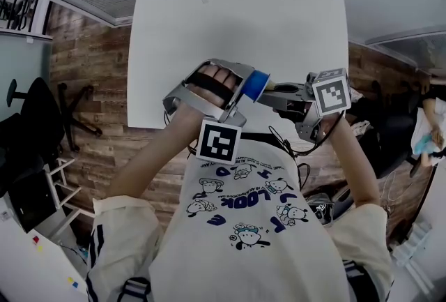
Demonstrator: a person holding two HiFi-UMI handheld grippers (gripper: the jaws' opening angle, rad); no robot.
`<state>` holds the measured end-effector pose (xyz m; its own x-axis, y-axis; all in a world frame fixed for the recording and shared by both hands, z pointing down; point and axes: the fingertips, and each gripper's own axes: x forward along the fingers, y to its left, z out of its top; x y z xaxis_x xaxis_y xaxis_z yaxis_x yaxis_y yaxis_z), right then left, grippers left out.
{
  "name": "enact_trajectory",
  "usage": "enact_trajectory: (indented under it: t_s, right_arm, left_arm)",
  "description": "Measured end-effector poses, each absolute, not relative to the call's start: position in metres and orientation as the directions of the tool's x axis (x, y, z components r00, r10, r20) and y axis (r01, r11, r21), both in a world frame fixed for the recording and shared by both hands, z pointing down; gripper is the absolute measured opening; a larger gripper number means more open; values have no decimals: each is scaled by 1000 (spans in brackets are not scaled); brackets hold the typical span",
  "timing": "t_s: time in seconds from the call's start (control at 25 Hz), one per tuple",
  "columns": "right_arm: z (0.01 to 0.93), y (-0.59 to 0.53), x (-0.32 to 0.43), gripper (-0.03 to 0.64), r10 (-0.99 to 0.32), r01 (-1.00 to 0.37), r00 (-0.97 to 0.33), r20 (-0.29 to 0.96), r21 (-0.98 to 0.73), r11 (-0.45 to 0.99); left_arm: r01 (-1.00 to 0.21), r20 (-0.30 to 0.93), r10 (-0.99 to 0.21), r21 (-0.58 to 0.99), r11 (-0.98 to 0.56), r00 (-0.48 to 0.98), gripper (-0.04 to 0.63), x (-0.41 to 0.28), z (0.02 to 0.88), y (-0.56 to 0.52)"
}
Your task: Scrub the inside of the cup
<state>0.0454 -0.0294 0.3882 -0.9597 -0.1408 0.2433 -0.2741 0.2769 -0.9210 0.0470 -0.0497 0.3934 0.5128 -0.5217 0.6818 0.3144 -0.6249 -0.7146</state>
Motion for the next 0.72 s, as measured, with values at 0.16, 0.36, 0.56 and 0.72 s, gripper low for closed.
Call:
enact_trajectory:
  t_s: [0.16,0.36,0.56,0.72]
  right_arm:
    - [394,-33,50,60,-136,-189,-977,166,-966,178]
    - [395,-34,48,60,-132,-162,-981,144,-977,139]
    - [395,-37,47,60,-131,-212,-973,190,-960,183]
    - [397,-37,45,60,-122,-277,-960,253,-927,254]
  left_arm:
    - [322,669,-540,-731,-601,511,281,48,396,-53]
    - [324,668,-547,-733,-598,504,281,47,396,-54]
    - [321,678,-551,-726,-608,487,281,47,396,-58]
    - [309,702,-527,-697,-647,480,281,46,401,-56]
